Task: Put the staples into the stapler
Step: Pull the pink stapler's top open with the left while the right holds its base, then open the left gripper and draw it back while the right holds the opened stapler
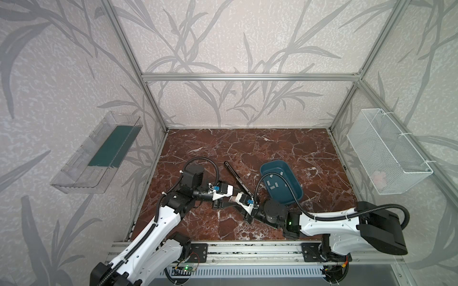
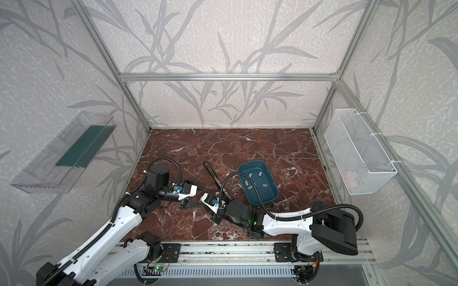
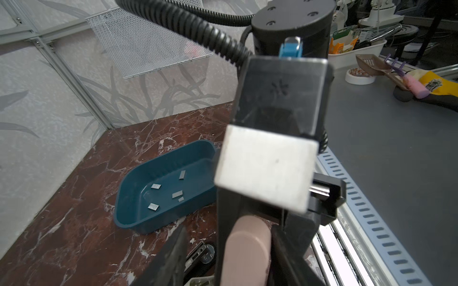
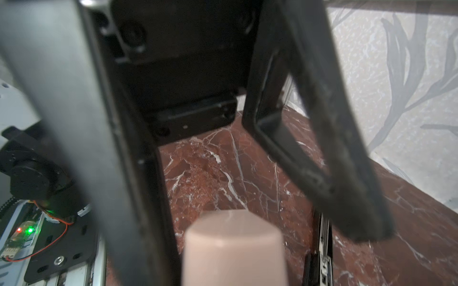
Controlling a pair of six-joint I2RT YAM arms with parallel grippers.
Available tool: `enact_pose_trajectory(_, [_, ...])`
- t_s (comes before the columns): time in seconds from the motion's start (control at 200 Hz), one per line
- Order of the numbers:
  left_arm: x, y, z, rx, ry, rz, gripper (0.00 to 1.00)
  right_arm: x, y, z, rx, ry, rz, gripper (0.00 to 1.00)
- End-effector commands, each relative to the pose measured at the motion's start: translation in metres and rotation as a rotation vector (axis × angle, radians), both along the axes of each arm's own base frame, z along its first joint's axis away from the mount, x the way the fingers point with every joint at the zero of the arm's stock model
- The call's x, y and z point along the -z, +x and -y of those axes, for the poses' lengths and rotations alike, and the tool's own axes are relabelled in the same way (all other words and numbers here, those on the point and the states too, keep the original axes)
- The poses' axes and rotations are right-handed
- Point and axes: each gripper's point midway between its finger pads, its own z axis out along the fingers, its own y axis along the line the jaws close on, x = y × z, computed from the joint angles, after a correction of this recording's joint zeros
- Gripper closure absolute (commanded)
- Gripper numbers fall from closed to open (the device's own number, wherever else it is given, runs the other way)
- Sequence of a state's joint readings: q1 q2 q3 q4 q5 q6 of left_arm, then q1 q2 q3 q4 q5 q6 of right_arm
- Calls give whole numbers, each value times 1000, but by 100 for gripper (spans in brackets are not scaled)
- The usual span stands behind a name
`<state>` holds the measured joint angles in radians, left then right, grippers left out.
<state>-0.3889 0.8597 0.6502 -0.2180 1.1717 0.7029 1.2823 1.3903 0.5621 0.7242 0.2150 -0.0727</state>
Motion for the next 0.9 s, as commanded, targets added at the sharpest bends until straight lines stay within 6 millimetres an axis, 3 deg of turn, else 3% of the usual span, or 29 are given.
enact_pose_trajectory(0.0, [-23,11,-5,-70,-58,67,39,-3,6,6,83,-18,-47,81])
enact_pose_trajectory(0.225, [-54,46,-44,-376,-114,192,33,27,13,14,191,-132,-196,81])
enact_pose_trajectory(0.405, [-65,108,-100,-819,-137,324,26,62,16,3,253,-327,-283,81])
enact_pose_trajectory(0.55, [-71,138,-146,-1123,-97,389,26,89,25,-8,316,-514,-319,83])
enact_pose_trajectory(0.58, [-72,140,-152,-1161,-95,400,26,101,28,-9,339,-572,-324,84])
enact_pose_trajectory(0.715, [-68,141,-155,-1170,-52,432,27,129,34,-21,350,-693,-383,85])
enact_pose_trajectory(0.9, [-67,140,-153,-1156,-49,438,27,150,38,-27,346,-758,-408,84])
